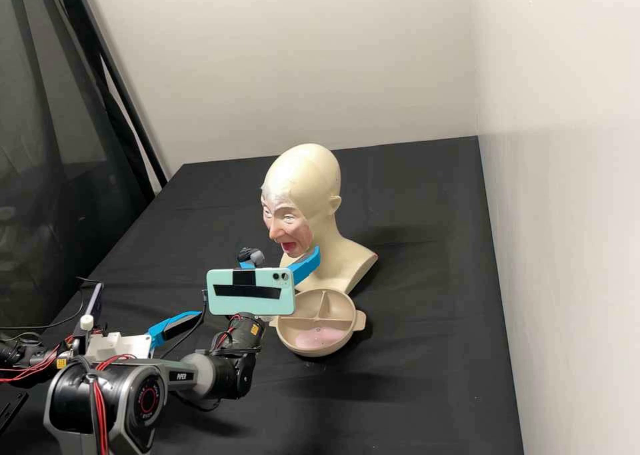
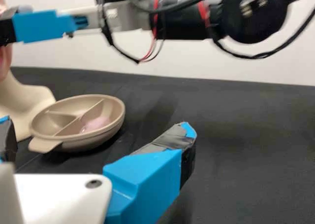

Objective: Feed the grandma with a spoon

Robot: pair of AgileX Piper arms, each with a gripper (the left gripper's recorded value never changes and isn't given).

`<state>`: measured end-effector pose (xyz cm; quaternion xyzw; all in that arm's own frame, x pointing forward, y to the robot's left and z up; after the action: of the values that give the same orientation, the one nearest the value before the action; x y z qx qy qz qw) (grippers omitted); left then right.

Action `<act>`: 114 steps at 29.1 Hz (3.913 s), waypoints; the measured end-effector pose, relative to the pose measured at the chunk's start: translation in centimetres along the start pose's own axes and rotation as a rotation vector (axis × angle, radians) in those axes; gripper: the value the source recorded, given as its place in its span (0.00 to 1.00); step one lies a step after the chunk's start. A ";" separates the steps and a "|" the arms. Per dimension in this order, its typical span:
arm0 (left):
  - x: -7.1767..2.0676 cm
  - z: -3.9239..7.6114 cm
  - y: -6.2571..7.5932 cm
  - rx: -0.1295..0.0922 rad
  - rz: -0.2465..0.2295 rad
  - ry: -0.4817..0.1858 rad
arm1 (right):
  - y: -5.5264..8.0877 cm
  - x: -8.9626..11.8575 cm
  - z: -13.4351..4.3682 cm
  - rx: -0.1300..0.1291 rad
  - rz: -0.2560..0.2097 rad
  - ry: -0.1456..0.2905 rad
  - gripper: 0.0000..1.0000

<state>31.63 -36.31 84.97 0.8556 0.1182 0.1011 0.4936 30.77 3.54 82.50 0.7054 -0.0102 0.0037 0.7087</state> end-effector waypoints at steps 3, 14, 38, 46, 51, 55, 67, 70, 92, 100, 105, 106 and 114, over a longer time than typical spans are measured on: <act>0.43 -1.3 -0.5 -0.006 -0.015 0.038 | 0.0 0.0 0.0 0.000 0.000 0.000 1.00; 0.49 -3.1 -0.7 -0.025 -0.019 0.100 | 0.0 0.0 0.0 0.000 0.000 0.000 1.00; 0.70 -3.9 -0.8 -0.037 -0.020 0.125 | 0.3 -2.4 2.5 0.026 0.012 -0.050 0.00; 0.76 -3.4 -0.9 -0.034 -0.024 0.109 | 0.6 -3.0 3.5 0.031 0.012 -0.068 0.00; 0.76 -3.4 -0.9 -0.034 -0.024 0.109 | 0.6 -3.4 3.9 0.026 0.008 -0.076 0.00; 0.76 -3.4 -0.9 -0.034 -0.024 0.109 | 0.5 -3.5 4.2 0.025 0.002 -0.084 0.00; 0.71 -3.2 -0.7 -0.033 -0.018 0.104 | 0.1 -4.2 5.3 0.025 -0.004 -0.105 0.00; 0.71 -3.2 -0.7 -0.035 -0.018 0.104 | -0.2 -4.3 5.5 0.026 -0.013 -0.108 0.00; -0.05 -3.0 -0.3 -0.052 -0.007 0.099 | -2.7 -6.7 9.2 0.034 -0.114 -0.246 0.00; -0.10 -3.0 -0.2 -0.052 -0.004 0.098 | -2.7 -6.8 10.7 0.042 -0.103 -0.278 0.00; -0.09 -2.9 -0.2 -0.052 -0.005 0.094 | -2.7 -6.3 11.1 0.044 -0.096 -0.278 0.00; -0.09 -2.8 -0.2 -0.051 -0.006 0.092 | -2.7 -6.2 11.1 0.043 -0.095 -0.276 0.00; -0.06 -2.5 -0.3 -0.049 -0.008 0.082 | -3.1 -5.2 11.3 0.041 -0.107 -0.262 0.00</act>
<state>30.83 -34.16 85.92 0.8379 0.1395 0.1370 0.5097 25.53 -7.68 79.31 0.7137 -0.0652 -0.1260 0.6859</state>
